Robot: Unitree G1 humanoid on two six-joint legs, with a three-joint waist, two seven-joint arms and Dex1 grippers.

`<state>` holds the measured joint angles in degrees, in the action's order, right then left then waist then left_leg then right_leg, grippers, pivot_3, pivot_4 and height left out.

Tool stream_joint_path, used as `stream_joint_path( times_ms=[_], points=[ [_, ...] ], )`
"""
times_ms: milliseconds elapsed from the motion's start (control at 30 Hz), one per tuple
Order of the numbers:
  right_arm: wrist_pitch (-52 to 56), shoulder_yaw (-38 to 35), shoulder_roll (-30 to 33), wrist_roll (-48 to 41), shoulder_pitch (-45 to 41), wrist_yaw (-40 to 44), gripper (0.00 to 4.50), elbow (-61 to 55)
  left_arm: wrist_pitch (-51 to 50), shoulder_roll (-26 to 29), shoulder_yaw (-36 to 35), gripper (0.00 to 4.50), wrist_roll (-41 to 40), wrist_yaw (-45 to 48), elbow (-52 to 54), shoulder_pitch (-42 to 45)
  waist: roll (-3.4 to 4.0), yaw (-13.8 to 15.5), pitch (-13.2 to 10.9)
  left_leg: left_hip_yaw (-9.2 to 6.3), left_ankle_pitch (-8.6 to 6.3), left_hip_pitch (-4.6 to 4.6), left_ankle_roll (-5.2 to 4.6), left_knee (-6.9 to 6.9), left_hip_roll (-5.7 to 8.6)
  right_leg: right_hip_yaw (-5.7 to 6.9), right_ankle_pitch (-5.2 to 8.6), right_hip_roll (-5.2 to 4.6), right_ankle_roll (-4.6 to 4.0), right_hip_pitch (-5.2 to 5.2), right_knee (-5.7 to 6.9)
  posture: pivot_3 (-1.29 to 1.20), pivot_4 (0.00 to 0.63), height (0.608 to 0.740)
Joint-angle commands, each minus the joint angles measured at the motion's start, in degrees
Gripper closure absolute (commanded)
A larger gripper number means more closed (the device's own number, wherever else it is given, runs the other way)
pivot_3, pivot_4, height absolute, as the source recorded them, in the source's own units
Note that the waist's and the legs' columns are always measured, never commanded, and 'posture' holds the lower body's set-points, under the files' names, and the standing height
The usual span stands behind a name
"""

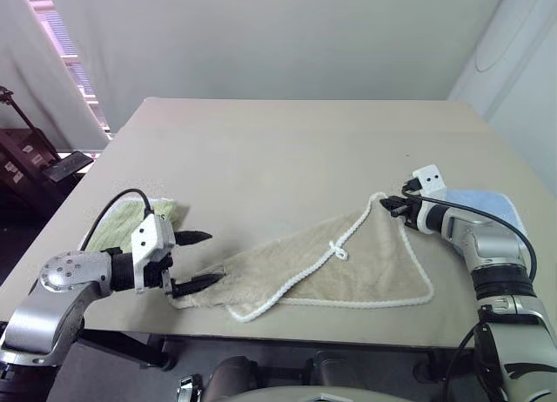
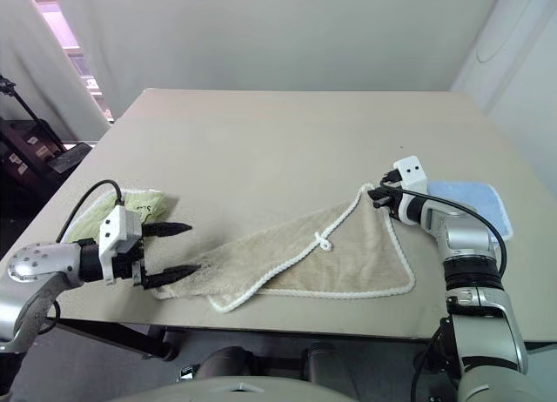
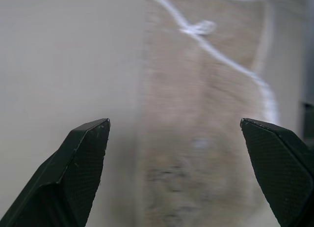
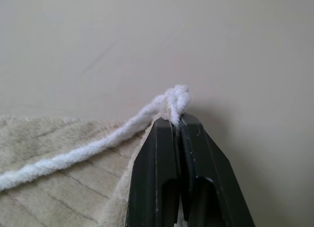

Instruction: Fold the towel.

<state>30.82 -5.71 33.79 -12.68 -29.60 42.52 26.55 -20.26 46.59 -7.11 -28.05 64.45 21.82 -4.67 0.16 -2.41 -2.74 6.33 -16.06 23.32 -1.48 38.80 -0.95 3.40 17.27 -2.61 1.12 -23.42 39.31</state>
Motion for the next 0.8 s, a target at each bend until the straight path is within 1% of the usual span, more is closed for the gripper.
stream_joint_path(
  times_ms=[33, 200, 367, 433, 500, 700, 800],
  points=[
    [0.4, -1.4, -0.5, -1.3, 0.1, -0.8, 4.48, -3.4, 2.4, 0.7, 1.7, 0.0, 0.6, 1.4, 3.6, 0.3, 0.04, 0.0, 0.0, 0.0, 0.0, 0.0, 0.0, 0.0, 0.0, 0.0, 0.0, 0.0, 0.0, 0.0, 0.0, 0.0, 0.0, 0.724],
    [1.4, -1.7, -0.4, -1.7, 1.2, -1.5, 4.48, -5.1, 6.7, 2.6, 6.5, 0.0, 2.8, 6.8, 4.6, -1.3, 0.11, -0.1, -0.1, 0.01, 0.01, 0.01, -0.02, -0.03, 0.0, 0.0, 0.0, 0.0, 0.01, -0.01, -0.03, 0.0, 0.0, 0.724],
    [2.0, -1.9, -0.4, -2.2, 2.2, -2.2, 4.48, -6.7, 9.9, 3.5, 6.8, 0.0, 1.0, 11.7, 5.3, -3.0, 0.17, -0.1, -0.1, 0.01, 0.09, 0.0, -0.12, -0.07, 0.0, 0.0, 0.0, 0.0, 0.01, -0.02, -0.03, 0.0, 0.0, 0.724],
    [2.1, -1.9, -0.6, -2.3, 2.7, -2.5, 4.48, -7.4, 12.1, 4.5, 7.8, 0.0, 2.8, 13.5, 4.5, -3.9, 0.18, -0.1, -0.1, 0.01, 0.09, 0.0, -0.13, -0.07, 0.0, 0.0, 0.0, 0.0, 0.01, -0.02, -0.04, 0.0, 0.0, 0.724],
    [2.1, -2.0, -0.7, -2.3, 3.3, -2.9, 4.48, -8.1, 14.1, 4.3, 9.1, 0.0, 4.7, 13.9, 1.9, -3.8, 0.18, 0.0, -0.1, 0.01, 0.09, 0.0, -0.13, -0.07, 0.0, 0.0, 0.01, 0.0, 0.02, -0.02, -0.06, 0.0, 0.0, 0.724],
    [2.5, -2.5, -0.2, -2.9, 4.3, -3.5, 4.48, -9.3, 18.8, 0.5, 14.1, 0.0, 9.7, 12.1, -5.2, -1.2, 0.26, 0.1, -0.1, 0.01, 0.1, 0.0, -0.16, -0.06, 0.01, 0.0, 0.0, 0.0, 0.03, 0.01, -0.07, 0.0, 0.0, 0.724],
    [2.6, -3.1, 0.0, -2.9, 3.6, -4.0, 4.48, -8.4, 18.8, -2.0, 16.5, 0.0, 12.0, 10.8, -11.1, 2.3, 0.27, 0.2, -0.1, 0.01, 0.11, 0.01, -0.17, -0.07, 0.02, 0.0, -0.01, 0.0, 0.05, 0.01, -0.07, 0.0, 0.0, 0.724]
  ],
)
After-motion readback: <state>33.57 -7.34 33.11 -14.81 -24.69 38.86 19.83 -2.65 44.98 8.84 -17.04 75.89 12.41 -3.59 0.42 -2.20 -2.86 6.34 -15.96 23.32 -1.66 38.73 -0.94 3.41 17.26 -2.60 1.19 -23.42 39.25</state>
